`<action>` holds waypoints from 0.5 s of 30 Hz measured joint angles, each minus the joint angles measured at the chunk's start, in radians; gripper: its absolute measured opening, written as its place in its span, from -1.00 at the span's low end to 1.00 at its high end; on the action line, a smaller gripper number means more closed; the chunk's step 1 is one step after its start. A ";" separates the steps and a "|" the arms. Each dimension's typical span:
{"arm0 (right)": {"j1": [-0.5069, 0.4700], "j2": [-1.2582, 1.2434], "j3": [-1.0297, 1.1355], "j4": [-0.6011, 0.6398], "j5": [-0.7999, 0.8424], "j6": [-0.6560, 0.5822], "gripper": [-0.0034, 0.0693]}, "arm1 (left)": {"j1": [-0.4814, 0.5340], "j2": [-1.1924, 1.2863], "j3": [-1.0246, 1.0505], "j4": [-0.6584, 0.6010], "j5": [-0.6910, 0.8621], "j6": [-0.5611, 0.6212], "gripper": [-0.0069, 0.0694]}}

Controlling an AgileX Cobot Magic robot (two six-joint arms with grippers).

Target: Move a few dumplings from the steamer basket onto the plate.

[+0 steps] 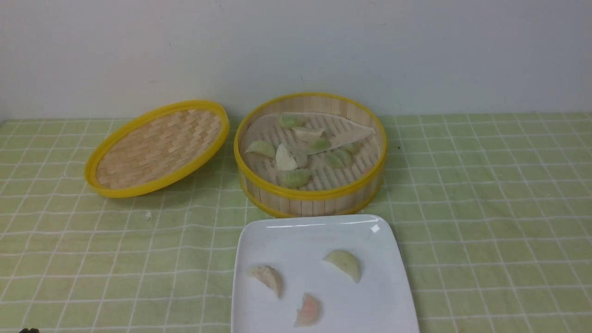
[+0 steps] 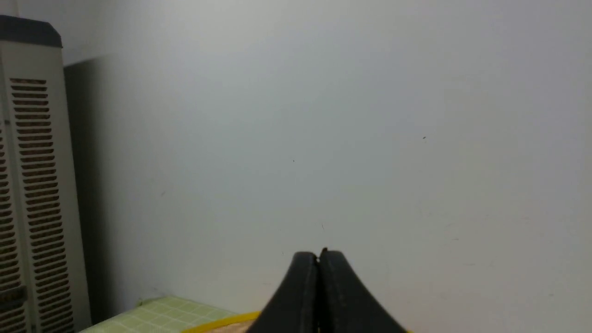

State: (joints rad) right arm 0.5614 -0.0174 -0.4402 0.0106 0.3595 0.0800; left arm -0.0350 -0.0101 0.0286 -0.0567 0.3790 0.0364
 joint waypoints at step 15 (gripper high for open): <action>-0.558 0.000 0.454 -0.011 0.069 0.003 -0.94 | 0.000 0.000 0.000 0.000 0.001 0.000 -0.83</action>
State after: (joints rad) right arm 0.0036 -0.0174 0.0136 0.0000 0.4280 0.0831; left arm -0.0350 -0.0101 0.0286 -0.0567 0.3799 0.0364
